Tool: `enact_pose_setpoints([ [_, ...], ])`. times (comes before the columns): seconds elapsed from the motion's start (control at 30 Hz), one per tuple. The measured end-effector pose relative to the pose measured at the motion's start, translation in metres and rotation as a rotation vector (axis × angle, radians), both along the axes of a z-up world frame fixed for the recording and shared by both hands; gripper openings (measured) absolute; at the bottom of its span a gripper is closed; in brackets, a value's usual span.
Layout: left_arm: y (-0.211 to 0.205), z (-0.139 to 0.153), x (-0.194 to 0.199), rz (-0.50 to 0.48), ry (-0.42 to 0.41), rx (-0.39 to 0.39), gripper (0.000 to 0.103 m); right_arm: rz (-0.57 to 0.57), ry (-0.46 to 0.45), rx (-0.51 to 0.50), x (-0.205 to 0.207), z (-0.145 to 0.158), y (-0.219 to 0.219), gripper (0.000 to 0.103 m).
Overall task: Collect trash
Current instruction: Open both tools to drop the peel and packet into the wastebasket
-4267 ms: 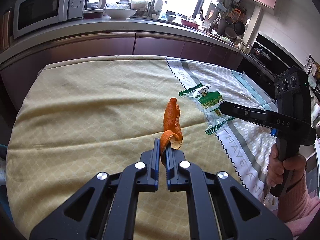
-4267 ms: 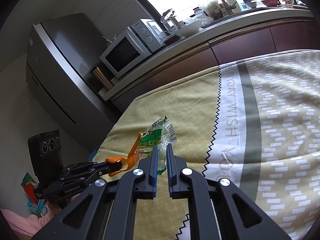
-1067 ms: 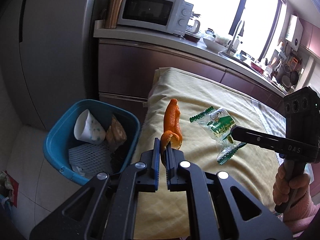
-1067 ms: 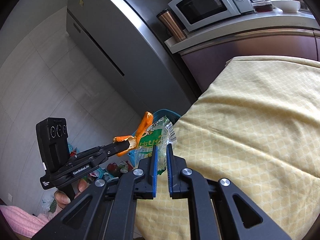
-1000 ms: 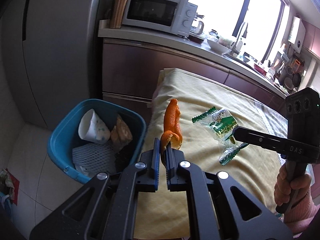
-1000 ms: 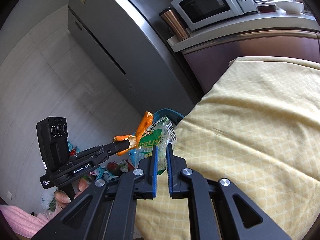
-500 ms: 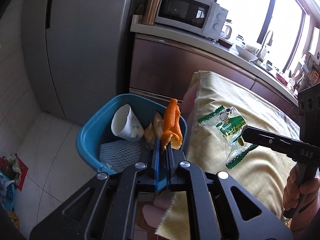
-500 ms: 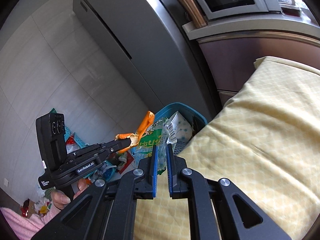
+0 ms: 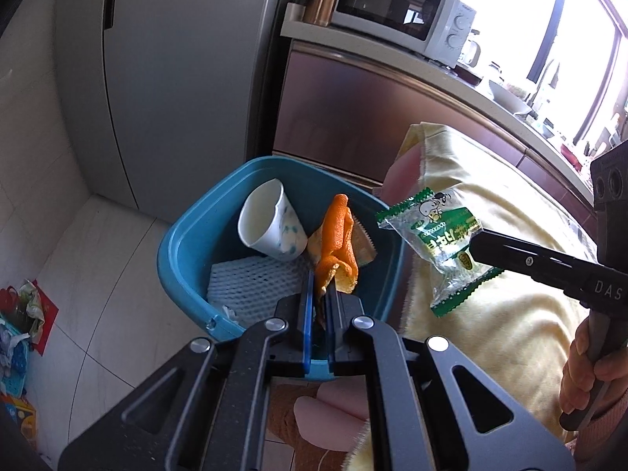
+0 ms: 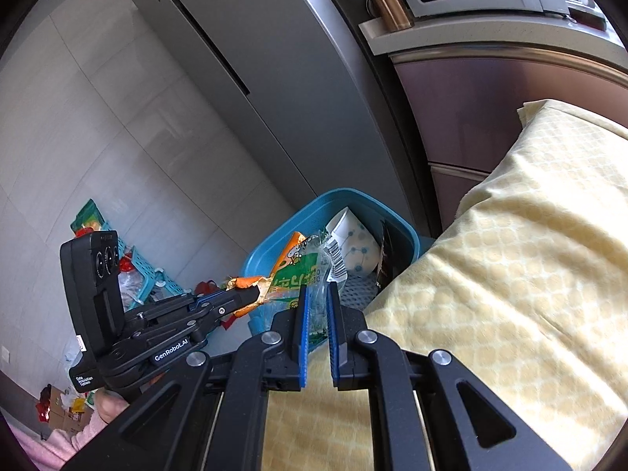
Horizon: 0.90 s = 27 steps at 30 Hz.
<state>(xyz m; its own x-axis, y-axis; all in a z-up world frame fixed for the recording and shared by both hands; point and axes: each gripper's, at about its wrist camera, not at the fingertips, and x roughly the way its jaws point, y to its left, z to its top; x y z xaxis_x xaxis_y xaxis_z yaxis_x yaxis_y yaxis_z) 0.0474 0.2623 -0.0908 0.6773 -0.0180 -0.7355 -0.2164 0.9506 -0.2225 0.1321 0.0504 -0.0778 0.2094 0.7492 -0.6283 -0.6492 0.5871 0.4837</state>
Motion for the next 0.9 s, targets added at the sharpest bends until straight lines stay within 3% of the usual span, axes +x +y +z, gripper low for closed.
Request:
enact_pose_setpoints([
  [0.3,0.009,-0.023,0.013,0.019,0.058,-0.029,0.007,0.017,0.007,-0.088,0.009,-0.012,0.033,0.008],
  [0.63,0.015,-0.043,0.026,0.017,0.102,-0.059,0.011,0.003,0.035,-0.165,0.019,-0.022,0.056,0.015],
  [0.9,0.017,-0.04,0.024,0.027,0.072,-0.075,0.025,-0.007,0.045,-0.141,0.022,-0.023,0.053,0.019],
])
